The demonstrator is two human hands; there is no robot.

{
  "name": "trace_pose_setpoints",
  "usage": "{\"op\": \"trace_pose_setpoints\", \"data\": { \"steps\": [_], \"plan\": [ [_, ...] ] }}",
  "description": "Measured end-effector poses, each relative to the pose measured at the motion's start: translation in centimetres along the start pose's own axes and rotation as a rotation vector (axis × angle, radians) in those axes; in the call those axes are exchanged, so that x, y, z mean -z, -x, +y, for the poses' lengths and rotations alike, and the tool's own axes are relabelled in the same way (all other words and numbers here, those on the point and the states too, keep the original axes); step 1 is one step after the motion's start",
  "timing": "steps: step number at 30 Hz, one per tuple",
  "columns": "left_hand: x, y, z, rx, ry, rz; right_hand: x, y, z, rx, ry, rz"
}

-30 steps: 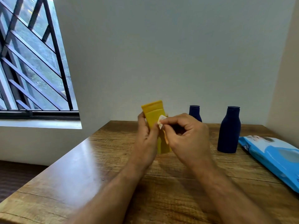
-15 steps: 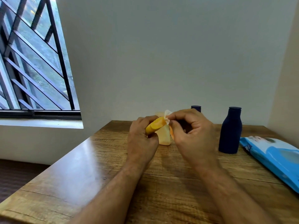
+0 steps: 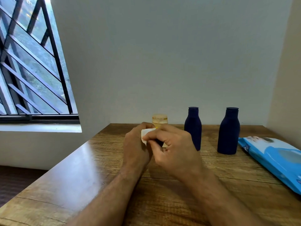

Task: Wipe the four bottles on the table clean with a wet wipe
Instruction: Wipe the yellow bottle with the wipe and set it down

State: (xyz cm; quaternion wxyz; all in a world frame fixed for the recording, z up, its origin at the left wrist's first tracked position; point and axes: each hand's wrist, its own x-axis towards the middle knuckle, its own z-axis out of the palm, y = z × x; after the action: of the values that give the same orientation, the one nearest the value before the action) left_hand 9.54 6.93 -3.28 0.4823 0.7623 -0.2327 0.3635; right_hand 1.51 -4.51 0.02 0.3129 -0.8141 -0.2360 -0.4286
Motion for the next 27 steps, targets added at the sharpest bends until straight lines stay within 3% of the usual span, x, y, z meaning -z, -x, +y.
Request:
{"op": "trace_pose_setpoints", "data": {
  "steps": [7, 16, 24, 27],
  "plan": [
    [-0.19, -0.29, 0.07, -0.027, 0.065, 0.09, 0.46, -0.47, 0.83, -0.107, -0.026, 0.16],
    [0.25, 0.0, -0.33, -0.044, 0.021, 0.052, -0.22, 0.15, 0.0, 0.004, -0.023, 0.011],
    [-0.24, -0.32, -0.25, -0.088, 0.016, 0.092, -0.13, -0.15, 0.7, -0.1, -0.025, 0.202],
    [-0.33, -0.29, -0.39, -0.072, 0.02, 0.102, -0.07, -0.12, 0.92, -0.101, -0.018, 0.197]
  ]
}}
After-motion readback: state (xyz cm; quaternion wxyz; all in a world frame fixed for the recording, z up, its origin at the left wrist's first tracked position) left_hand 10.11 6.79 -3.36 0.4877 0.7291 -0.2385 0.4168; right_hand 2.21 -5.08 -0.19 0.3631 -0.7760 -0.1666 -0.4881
